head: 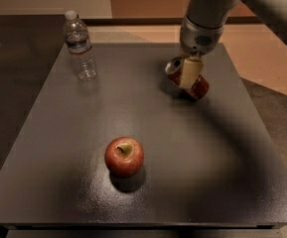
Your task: Knock coke can over
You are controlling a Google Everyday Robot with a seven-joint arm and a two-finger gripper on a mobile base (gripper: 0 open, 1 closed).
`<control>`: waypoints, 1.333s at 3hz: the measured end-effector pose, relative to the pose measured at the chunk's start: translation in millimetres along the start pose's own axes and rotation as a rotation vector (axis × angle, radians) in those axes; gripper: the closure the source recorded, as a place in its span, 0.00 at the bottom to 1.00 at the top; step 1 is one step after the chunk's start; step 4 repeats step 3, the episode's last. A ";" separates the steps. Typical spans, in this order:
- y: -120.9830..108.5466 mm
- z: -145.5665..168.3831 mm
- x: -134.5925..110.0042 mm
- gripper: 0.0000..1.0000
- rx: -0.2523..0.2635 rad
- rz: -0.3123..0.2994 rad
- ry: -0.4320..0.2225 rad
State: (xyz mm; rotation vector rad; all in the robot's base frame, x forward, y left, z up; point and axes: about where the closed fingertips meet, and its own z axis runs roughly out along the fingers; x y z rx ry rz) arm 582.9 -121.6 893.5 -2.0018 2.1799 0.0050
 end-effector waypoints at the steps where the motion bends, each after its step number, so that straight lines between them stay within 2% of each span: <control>1: 2.6 8.3 -4.0 0.13 -0.013 -0.011 0.012; 2: 0.6 8.9 -5.6 0.00 -0.005 -0.012 0.007; 4: 0.6 8.9 -5.6 0.00 -0.005 -0.012 0.007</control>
Offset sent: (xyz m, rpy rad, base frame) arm -0.0011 0.0048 -0.0073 -0.0115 0.0115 0.0103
